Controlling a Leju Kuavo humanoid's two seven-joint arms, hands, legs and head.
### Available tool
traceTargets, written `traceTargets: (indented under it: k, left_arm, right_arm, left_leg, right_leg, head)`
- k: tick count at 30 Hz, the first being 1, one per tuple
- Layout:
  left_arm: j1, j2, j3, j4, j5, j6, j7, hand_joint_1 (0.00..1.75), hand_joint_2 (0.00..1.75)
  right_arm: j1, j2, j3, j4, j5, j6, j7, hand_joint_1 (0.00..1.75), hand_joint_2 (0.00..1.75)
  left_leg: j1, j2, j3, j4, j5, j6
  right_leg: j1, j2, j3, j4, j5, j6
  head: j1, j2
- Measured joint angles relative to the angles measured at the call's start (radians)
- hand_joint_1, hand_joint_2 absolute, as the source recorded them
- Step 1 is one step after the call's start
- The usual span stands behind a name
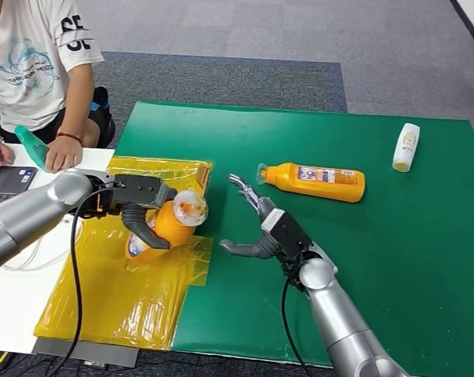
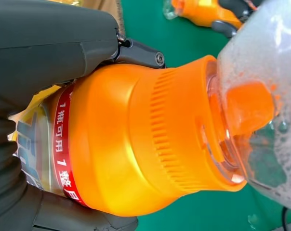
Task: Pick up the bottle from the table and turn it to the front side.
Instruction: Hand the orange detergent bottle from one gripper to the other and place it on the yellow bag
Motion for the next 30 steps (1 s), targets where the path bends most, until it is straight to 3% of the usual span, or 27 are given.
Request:
traceTargets:
  k: [10, 30]
  left_arm:
    - [-0.014, 0.011, -0.022, 0.0, 0.01, -0.04, 0.031, 1.75, 1.75]
    - [-0.1, 0.001, -0.166, 0.001, 0.023, -0.062, 0.066, 1.75, 1.75]
  right_arm:
    - [-0.012, 0.003, 0.007, 0.017, -0.011, 0.001, 0.002, 0.0, 1.75]
    - [-0.032, 0.014, 0.024, 0.042, -0.013, 0.001, 0.003, 0.0, 1.75]
  left_leg:
    - [0.0, 0.0, 0.0, 0.0, 0.0, 0.0]
    - [0.0, 0.0, 0.0, 0.0, 0.0, 0.0]
  right_leg:
    - [0.0, 0.0, 0.0, 0.0, 0.0, 0.0]
    - [0.0, 0.0, -0.001, 0.0, 0.0, 0.0]
  head:
    - [0.0, 0.0]
    - [0.0, 0.0]
